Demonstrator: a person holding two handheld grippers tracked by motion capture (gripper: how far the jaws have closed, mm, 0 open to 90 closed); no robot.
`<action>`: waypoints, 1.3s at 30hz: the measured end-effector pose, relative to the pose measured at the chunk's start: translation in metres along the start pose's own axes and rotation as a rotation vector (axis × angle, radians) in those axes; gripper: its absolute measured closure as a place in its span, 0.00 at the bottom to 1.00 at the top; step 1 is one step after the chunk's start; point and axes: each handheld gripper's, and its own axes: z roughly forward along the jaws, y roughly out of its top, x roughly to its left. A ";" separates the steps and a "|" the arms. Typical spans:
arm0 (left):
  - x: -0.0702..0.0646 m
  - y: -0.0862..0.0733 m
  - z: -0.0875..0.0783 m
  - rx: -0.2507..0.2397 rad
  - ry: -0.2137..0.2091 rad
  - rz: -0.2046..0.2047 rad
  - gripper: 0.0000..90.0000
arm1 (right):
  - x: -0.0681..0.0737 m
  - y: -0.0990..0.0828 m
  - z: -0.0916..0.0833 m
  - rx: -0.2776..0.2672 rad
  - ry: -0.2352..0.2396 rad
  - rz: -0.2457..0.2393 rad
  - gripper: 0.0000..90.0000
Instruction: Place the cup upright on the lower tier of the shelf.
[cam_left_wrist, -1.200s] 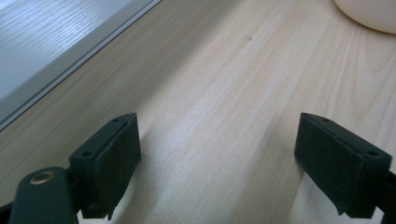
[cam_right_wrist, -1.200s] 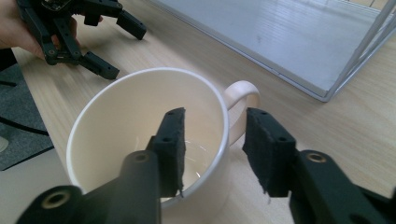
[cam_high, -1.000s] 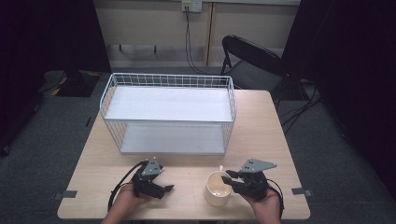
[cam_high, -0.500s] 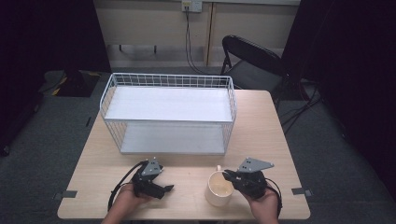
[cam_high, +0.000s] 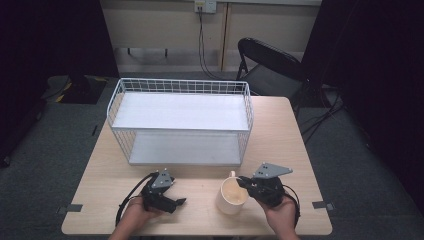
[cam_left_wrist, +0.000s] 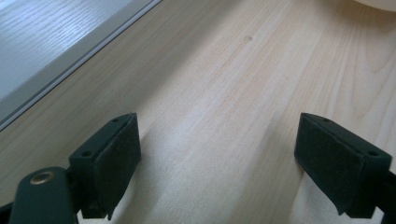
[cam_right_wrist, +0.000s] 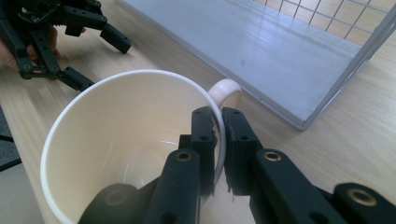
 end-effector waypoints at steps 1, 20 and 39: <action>0.000 0.000 0.000 0.000 0.000 0.000 0.16 | 0.000 0.001 0.000 -0.001 -0.001 0.000 0.94; 0.000 0.000 0.000 0.000 0.000 0.001 0.16 | 0.000 0.023 0.014 -0.041 -0.042 -0.013 0.94; 0.000 0.000 0.000 0.000 0.000 0.002 0.16 | 0.002 0.041 0.029 -0.068 -0.091 -0.013 0.94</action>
